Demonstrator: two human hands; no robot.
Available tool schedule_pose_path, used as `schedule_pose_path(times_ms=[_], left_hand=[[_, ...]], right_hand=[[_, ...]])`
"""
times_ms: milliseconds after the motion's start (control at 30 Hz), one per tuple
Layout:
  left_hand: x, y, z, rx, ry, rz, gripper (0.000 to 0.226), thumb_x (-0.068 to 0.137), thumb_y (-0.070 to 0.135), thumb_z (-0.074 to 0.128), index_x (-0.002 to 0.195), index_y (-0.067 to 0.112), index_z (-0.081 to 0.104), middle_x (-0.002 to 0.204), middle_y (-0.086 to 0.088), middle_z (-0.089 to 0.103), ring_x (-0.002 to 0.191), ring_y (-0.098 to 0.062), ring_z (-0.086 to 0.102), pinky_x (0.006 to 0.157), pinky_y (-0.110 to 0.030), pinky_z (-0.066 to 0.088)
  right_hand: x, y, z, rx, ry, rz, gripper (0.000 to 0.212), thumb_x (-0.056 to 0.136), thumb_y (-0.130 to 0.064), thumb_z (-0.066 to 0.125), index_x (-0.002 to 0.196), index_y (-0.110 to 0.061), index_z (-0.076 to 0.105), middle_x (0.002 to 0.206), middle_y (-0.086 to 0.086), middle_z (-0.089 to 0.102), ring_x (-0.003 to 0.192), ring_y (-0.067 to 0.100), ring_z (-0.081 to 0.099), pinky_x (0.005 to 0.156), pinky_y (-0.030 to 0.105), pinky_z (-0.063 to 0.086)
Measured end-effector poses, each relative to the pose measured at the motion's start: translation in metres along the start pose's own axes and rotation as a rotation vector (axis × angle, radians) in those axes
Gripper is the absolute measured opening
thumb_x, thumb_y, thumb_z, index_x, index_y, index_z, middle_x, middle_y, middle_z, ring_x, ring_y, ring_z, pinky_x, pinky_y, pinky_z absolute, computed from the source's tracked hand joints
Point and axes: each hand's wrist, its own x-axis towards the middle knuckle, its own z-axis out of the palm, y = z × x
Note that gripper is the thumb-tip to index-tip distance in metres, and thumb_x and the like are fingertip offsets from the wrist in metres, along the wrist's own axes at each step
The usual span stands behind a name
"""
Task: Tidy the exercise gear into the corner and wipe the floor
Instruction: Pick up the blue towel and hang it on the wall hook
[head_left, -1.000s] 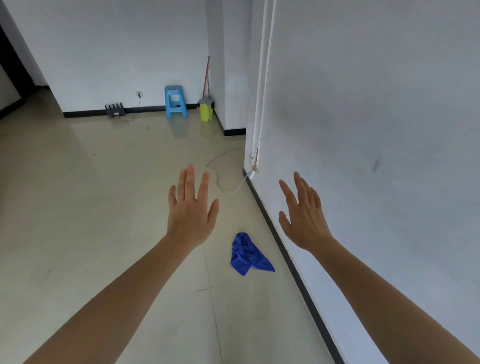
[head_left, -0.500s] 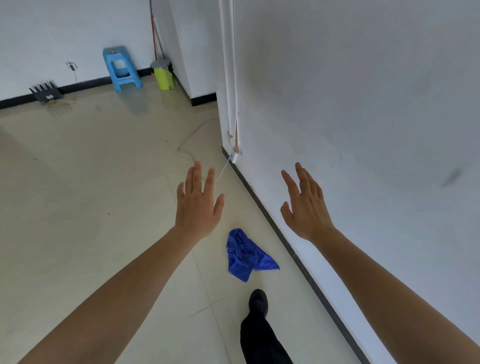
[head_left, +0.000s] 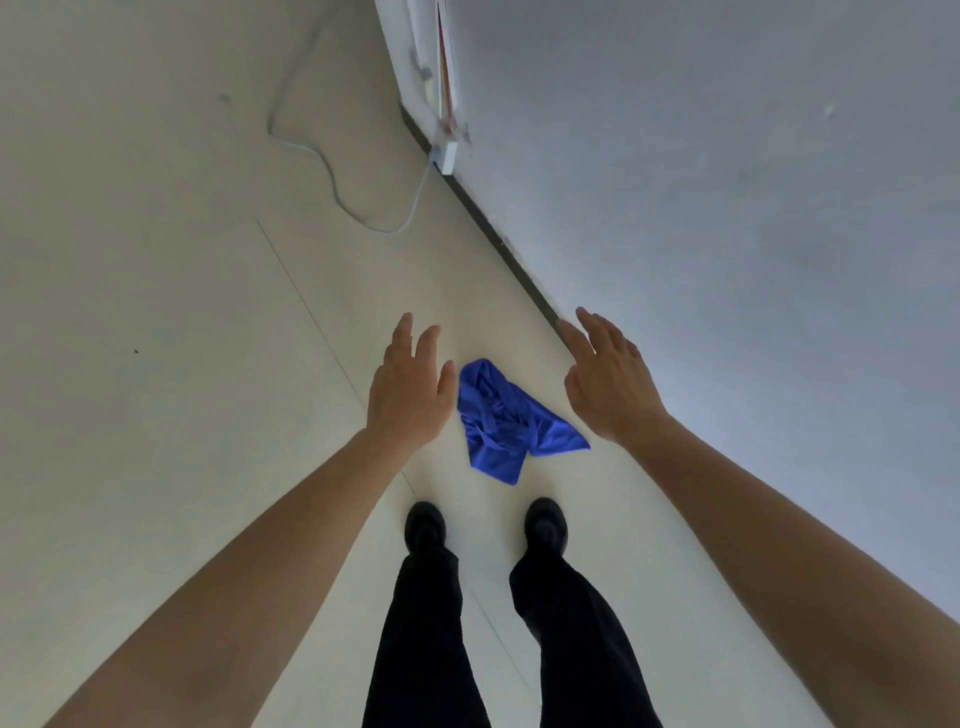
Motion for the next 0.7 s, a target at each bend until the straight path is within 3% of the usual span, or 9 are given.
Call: schedule_pose_path(times_ms=[133,233,400,533,600,633,700], left_hand=[[0.06,-0.06,0.139,-0.148,-0.142,-0.128,0.044,0.1,0.028,0.043,0.142,0.015,0.04,0.152,-0.01,0.028,0.107,-0.027,0.059,0.086,-0.041,0.05],[0.099,-0.109,0.264,-0.233,-0.249,-0.276,0.041,0.101,0.027,0.043,0.14,0.014,0.041,0.146,-0.009,0.031,0.083,-0.02,0.059,0.075,-0.031,0.042],[0.12,-0.163,0.435,-0.419,-0.328,-0.499,0.04,0.101,0.025,0.043,0.139,0.013,0.044,0.138,-0.008,0.041,0.089,-0.014,0.05,0.081,-0.026,0.037],[0.128,-0.184,0.533,-0.458,-0.344,-0.524,0.04,0.098,0.031,0.05,0.131,0.009,0.046,0.122,-0.007,0.055,0.091,-0.018,0.052,0.078,-0.028,0.038],[0.13,-0.188,0.563,-0.445,-0.313,-0.491,0.039,0.094,0.032,0.059,0.123,0.009,0.046,0.107,-0.004,0.062,0.088,-0.02,0.058,0.073,-0.028,0.039],[0.131,-0.19,0.573,-0.447,-0.294,-0.494,0.036,0.093,0.027,0.06,0.121,0.009,0.047,0.1,-0.002,0.064,0.085,-0.02,0.058,0.072,-0.028,0.039],[0.131,-0.191,0.578,-0.474,-0.293,-0.557,0.024,0.089,0.016,0.059,0.111,0.009,0.052,0.087,0.002,0.06,0.077,-0.019,0.054,0.07,-0.028,0.039]], right_hand=[[0.04,0.031,0.139,0.05,-0.116,0.117,0.064,0.095,-0.004,0.048,0.154,-0.014,0.028,0.157,0.01,0.033,0.143,0.027,0.033,0.112,0.043,0.038],[0.061,0.058,0.273,0.071,-0.225,0.236,0.064,0.097,-0.006,0.045,0.156,-0.017,0.023,0.159,0.005,0.03,0.142,0.024,0.033,0.109,0.038,0.039],[0.059,0.083,0.452,0.101,-0.353,0.245,0.061,0.098,-0.007,0.044,0.156,-0.016,0.025,0.157,0.003,0.036,0.139,0.026,0.038,0.105,0.039,0.041],[0.045,0.087,0.55,0.067,-0.4,0.16,0.069,0.101,-0.02,0.048,0.158,-0.015,0.012,0.159,0.005,0.033,0.145,0.028,0.032,0.107,0.043,0.041],[0.037,0.092,0.579,-0.007,-0.421,0.176,0.079,0.097,-0.027,0.058,0.158,-0.014,0.011,0.138,0.009,0.056,0.131,0.031,0.049,0.104,0.043,0.041],[0.034,0.094,0.588,-0.039,-0.415,0.186,0.079,0.094,-0.024,0.062,0.157,-0.012,0.017,0.114,0.009,0.066,0.11,0.031,0.059,0.097,0.041,0.043],[0.027,0.096,0.594,-0.075,-0.448,0.21,0.06,0.093,-0.016,0.059,0.149,-0.014,0.037,0.091,0.008,0.068,0.083,0.03,0.058,0.085,0.039,0.044]])
